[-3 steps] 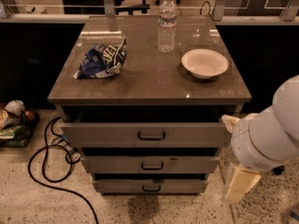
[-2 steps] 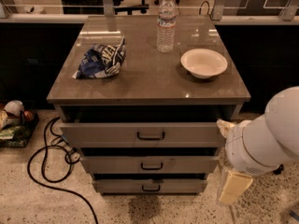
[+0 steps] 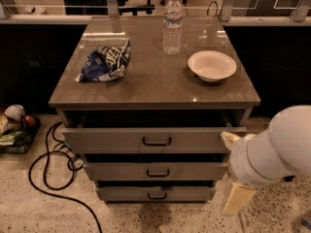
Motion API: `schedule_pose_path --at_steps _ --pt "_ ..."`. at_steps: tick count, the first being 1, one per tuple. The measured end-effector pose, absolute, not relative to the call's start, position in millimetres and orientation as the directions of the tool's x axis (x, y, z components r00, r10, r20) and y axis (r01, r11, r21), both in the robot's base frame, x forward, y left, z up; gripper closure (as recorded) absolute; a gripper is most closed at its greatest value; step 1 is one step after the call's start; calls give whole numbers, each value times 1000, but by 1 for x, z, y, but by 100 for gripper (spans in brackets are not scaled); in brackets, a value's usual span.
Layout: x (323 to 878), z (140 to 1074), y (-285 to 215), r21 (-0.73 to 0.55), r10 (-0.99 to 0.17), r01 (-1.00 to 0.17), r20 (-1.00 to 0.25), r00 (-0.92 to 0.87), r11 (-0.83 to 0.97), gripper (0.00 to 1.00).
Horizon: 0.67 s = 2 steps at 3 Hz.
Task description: Open middle drawer
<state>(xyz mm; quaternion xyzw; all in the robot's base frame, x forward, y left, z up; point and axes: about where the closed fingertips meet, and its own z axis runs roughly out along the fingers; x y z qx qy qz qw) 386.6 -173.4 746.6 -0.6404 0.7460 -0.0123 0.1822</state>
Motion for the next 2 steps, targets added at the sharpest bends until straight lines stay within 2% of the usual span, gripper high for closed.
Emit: schedule_pose_path --at_steps 2 --pt "382 628 -170 -287 -955 -947 -292 -59 147 0"
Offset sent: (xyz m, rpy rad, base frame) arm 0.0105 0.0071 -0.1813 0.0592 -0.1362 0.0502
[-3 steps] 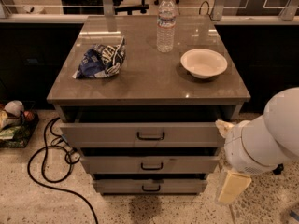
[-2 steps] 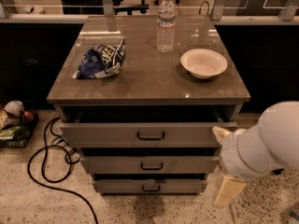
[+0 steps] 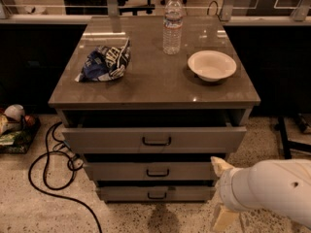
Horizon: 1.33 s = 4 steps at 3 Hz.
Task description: Open middle drawer
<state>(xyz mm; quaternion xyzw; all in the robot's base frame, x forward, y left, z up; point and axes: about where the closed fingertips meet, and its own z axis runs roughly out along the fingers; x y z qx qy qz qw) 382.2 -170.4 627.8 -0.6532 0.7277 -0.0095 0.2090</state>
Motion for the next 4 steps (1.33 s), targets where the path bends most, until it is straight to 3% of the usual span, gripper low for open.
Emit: schedule_pose_path --at_steps 1,4 --pt "419 570 -144 -369 -937 -920 -349 6 132 0" --pt "409 523 -145 -324 -951 -940 -309 -2 108 0"
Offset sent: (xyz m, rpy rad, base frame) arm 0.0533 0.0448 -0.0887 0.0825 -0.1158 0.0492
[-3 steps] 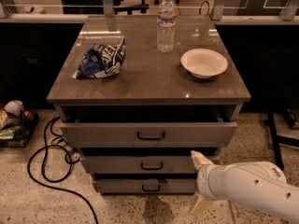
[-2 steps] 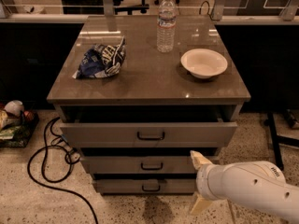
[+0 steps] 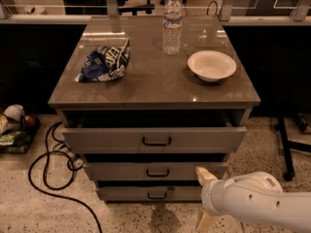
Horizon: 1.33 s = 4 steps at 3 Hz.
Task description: Open middle drawer
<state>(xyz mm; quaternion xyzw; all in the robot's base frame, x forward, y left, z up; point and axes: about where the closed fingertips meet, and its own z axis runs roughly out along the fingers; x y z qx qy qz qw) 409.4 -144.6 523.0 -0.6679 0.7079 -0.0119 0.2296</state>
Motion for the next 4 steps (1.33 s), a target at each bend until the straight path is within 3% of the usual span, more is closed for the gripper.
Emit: schedule_pose_path --at_steps 1,4 --pt "415 514 -152 -328 -965 -941 -262 8 81 0" --pt "471 483 -114 -302 -986 -951 -127 111 -68 0"
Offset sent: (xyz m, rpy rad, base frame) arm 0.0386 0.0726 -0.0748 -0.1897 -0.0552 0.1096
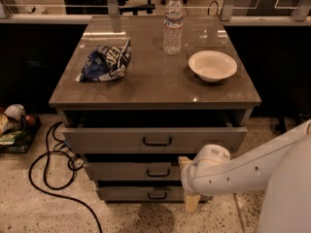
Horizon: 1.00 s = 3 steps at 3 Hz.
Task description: Open middle drawer
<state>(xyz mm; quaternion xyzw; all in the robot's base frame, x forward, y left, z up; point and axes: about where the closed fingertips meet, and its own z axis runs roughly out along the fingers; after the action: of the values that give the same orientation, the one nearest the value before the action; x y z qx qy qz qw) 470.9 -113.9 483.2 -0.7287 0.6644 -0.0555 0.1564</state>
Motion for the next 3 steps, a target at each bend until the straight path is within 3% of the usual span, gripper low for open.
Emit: schedule_pose_path --at_steps 1,3 --pt "470 455 -114 -286 -994 -956 -62 92 -71 0" --pt "482 449 -110 -311 -990 -948 -105 97 -60 0"
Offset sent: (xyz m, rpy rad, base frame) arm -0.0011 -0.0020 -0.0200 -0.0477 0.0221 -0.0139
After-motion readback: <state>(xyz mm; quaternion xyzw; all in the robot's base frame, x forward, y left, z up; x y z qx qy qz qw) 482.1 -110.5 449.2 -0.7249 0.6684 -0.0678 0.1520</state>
